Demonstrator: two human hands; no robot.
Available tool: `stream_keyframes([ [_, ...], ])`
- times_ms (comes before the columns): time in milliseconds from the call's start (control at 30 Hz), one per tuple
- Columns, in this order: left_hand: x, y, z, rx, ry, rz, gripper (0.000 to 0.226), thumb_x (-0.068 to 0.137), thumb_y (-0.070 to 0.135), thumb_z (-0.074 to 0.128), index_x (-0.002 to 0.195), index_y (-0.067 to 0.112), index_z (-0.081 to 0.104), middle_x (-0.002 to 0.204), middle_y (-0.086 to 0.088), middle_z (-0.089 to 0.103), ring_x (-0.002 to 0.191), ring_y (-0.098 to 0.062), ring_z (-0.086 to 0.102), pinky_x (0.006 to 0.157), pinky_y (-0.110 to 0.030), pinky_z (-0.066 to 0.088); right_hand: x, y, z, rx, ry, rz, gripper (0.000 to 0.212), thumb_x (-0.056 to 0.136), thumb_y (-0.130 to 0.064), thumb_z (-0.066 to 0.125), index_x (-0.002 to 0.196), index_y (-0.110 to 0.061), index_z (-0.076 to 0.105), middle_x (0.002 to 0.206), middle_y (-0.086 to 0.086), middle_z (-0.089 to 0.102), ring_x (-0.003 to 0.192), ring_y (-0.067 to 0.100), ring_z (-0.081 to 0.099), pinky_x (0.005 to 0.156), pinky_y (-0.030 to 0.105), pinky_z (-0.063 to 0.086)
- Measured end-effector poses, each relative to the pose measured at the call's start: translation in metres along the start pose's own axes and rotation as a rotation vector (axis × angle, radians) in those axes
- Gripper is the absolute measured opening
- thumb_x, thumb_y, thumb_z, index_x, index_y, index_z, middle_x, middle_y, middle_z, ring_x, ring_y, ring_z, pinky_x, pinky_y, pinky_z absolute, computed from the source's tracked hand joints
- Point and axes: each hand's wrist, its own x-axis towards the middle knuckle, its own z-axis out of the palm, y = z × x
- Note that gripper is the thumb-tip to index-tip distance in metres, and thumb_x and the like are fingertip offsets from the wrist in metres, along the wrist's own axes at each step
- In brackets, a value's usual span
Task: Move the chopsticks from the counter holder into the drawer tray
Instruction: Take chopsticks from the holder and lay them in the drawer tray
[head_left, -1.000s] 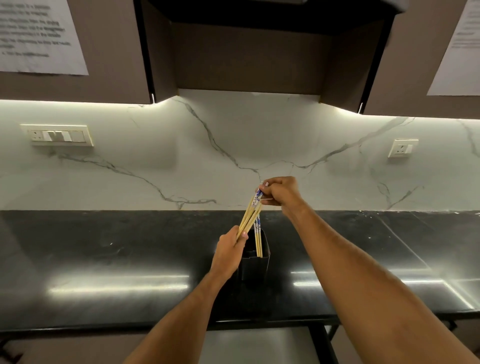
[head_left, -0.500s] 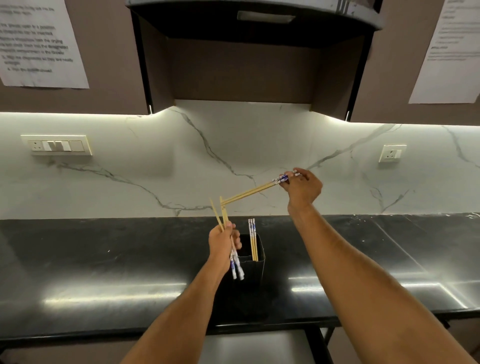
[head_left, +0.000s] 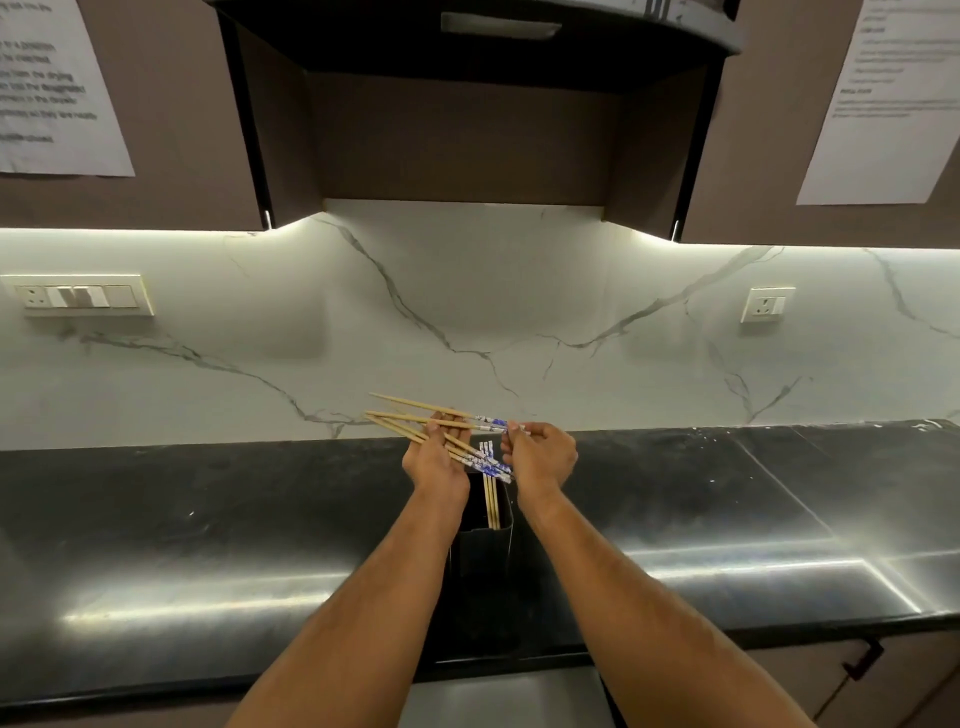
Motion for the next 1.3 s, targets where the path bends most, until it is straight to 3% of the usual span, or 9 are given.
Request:
stream_keyframes([
  [100,0.003,-0.004,0.003,0.025,0.035,0.047,0.015,0.101,0.006,0.059,0.11,-0.003,0.067,0.094,-0.014,0.074,0.076,-0.024,0.074,0.075,-0.04,0.062,-0.001,0.005,-0.002,-0.165,-0.073,-0.037,0.012,0.085,-0.025,0.081,0.079,-0.016,0.075,0.074,0.001,0.076,0.065,0.013,0.075,0.065,0.038,0.065],
  [233,0.011,-0.004,0.001,0.049,0.033,0.059,0.01,0.099,0.007,0.062,0.106,0.001,0.067,0.107,-0.02,0.073,0.093,-0.029,0.075,0.092,-0.045,0.06,0.0,0.007,-0.007,-0.117,-0.264,0.048,0.012,0.085,-0.019,0.082,0.082,-0.011,0.073,0.08,0.008,0.076,0.061,0.016,0.076,0.053,0.035,0.064],
  [367,0.018,-0.005,-0.002,0.057,0.017,0.051,0.022,0.1,0.005,0.061,0.119,-0.005,0.063,0.108,-0.02,0.071,0.095,-0.031,0.076,0.093,-0.045,0.06,0.004,0.009,-0.011,-0.087,-0.359,0.122,0.01,0.086,-0.011,0.08,0.085,-0.004,0.072,0.082,0.012,0.076,0.063,0.021,0.077,0.057,0.037,0.064],
  [533,0.021,-0.006,-0.002,0.115,0.003,0.108,0.018,0.103,0.004,0.054,0.117,-0.004,0.061,0.099,-0.019,0.074,0.087,-0.029,0.078,0.085,-0.041,0.063,0.008,0.017,-0.01,-0.054,-0.427,0.22,0.01,0.087,-0.011,0.078,0.088,-0.002,0.073,0.086,0.016,0.077,0.068,0.024,0.078,0.063,0.038,0.065],
  [633,0.019,-0.008,-0.002,0.131,-0.016,0.139,0.017,0.102,0.005,0.055,0.117,-0.002,0.062,0.098,-0.018,0.074,0.086,-0.028,0.078,0.083,-0.04,0.064,0.013,0.022,-0.009,0.26,-0.338,0.456,0.042,0.091,-0.037,0.074,0.101,0.004,0.067,0.097,0.019,0.076,0.089,0.03,0.077,0.083,0.045,0.063],
  [767,0.011,-0.018,-0.001,0.17,-0.089,0.156,0.017,0.102,0.002,0.054,0.116,-0.001,0.062,0.097,-0.017,0.074,0.089,-0.029,0.078,0.084,-0.04,0.063,0.012,0.022,-0.005,0.68,-0.363,0.764,0.082,0.1,-0.065,0.039,0.133,0.009,0.046,0.131,0.034,0.057,0.123,0.047,0.057,0.11,0.058,0.043],
  [1100,0.003,-0.029,-0.006,0.215,-0.173,0.121,0.014,0.103,0.005,0.053,0.114,0.004,0.061,0.1,-0.019,0.075,0.094,-0.03,0.077,0.087,-0.039,0.062,0.009,0.013,0.008,0.655,-0.409,0.667,0.071,0.103,-0.063,0.032,0.119,0.003,0.055,0.117,0.03,0.064,0.11,0.044,0.066,0.102,0.06,0.051],
  [1200,0.006,-0.026,-0.006,0.188,-0.153,0.125,0.014,0.103,0.002,0.053,0.114,0.002,0.061,0.101,-0.021,0.074,0.095,-0.032,0.077,0.089,-0.041,0.062,0.01,0.015,0.002,0.444,-0.423,0.558,0.065,0.104,-0.059,0.032,0.114,-0.002,0.061,0.111,0.024,0.069,0.101,0.035,0.07,0.093,0.05,0.057],
  [1300,0.01,-0.023,-0.008,0.165,-0.143,0.128,0.015,0.103,-0.001,0.052,0.115,-0.001,0.061,0.102,-0.023,0.073,0.095,-0.032,0.076,0.091,-0.042,0.061,0.014,0.01,-0.003,0.112,-0.407,0.305,0.045,0.106,-0.045,0.044,0.103,-0.006,0.066,0.099,0.015,0.075,0.088,0.03,0.074,0.079,0.041,0.06],
])
